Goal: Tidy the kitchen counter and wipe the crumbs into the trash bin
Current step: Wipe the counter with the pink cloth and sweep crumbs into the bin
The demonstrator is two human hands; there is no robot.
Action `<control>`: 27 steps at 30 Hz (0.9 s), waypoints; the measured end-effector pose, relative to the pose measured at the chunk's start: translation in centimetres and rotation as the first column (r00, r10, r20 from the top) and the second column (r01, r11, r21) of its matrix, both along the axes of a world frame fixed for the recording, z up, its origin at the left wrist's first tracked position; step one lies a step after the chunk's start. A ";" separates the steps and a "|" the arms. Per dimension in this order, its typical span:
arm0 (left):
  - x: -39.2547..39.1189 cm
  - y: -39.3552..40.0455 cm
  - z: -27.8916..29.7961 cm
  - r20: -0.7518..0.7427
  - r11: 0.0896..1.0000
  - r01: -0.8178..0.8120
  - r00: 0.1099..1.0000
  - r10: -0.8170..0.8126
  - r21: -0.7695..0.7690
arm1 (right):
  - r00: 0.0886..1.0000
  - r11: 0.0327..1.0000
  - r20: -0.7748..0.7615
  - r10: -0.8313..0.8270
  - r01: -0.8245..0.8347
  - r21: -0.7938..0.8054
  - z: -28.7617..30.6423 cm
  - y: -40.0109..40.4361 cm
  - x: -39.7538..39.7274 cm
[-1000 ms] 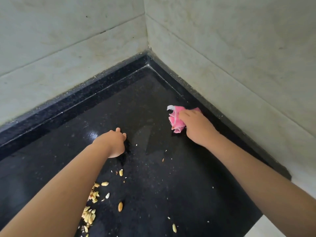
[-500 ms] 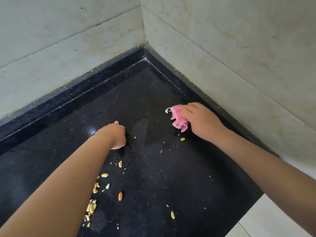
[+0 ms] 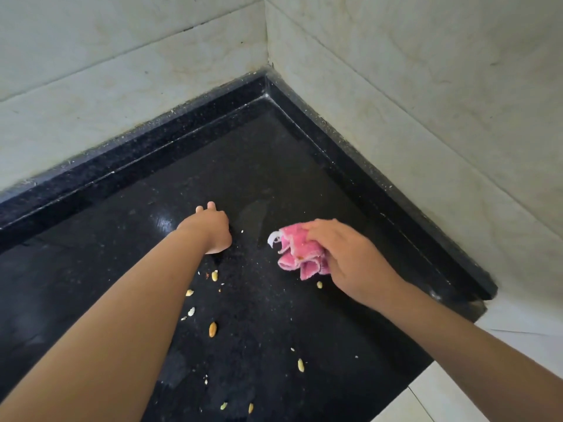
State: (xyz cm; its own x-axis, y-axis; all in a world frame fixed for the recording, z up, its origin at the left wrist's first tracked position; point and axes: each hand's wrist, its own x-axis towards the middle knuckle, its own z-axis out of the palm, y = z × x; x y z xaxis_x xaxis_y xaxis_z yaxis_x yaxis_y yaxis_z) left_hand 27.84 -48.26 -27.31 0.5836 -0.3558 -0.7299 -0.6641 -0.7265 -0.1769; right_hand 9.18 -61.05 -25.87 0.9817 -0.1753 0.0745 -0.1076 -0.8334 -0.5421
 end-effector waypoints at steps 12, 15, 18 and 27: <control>-0.3 0.3 0.0 -0.006 0.994 -0.069 0.998 0.069 -0.081 | 0.879 0.919 -0.363 -0.310 0.178 -0.353 -3.7 -3.2 0.0; -0.4 1.2 0.0 -0.003 0.986 -0.075 0.997 0.076 -0.151 | 0.925 0.917 -0.188 -0.331 0.268 -0.297 -5.8 -0.8 -1.3; -0.5 2.6 0.2 -0.038 0.953 -0.115 0.993 0.108 -0.279 | 0.939 0.928 -0.119 -0.323 0.290 -0.233 -5.7 2.6 -0.7; 0.0 9.9 0.4 0.080 0.858 -0.237 0.949 0.305 -0.456 | 0.930 0.811 -0.146 -0.336 0.365 0.457 0.3 6.0 4.8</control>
